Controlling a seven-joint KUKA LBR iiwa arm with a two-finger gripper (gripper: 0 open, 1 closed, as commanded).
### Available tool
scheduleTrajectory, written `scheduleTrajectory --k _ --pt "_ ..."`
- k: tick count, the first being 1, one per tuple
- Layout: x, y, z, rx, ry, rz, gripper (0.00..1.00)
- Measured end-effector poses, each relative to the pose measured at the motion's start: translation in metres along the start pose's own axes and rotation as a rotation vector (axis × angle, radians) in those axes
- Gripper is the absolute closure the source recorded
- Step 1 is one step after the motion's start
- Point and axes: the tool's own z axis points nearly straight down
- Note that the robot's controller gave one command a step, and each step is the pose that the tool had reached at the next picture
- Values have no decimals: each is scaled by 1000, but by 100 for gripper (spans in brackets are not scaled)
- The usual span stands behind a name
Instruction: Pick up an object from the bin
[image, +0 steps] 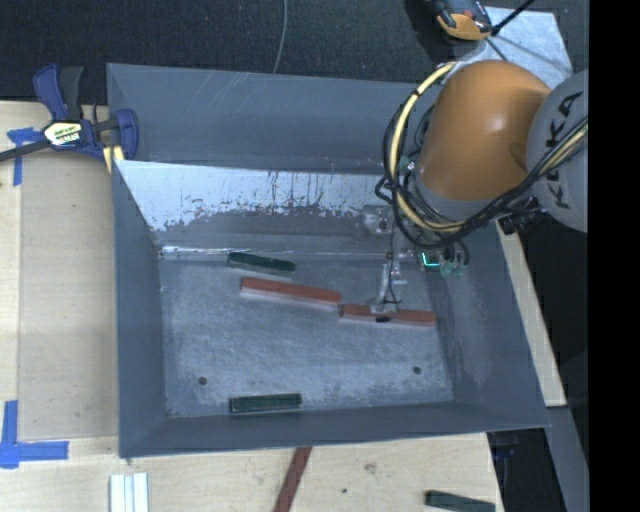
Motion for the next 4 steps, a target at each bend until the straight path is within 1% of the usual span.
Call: scheduleTrajectory --k 1,2,3,4 --pt "-2 0 -4 0 -8 0 0" --pt "-8 21 36 1 -17 -27 0" --pt "-4 32 105 -1 -12 -13 0" --pt "-15 8 147 0 -9 24 100"
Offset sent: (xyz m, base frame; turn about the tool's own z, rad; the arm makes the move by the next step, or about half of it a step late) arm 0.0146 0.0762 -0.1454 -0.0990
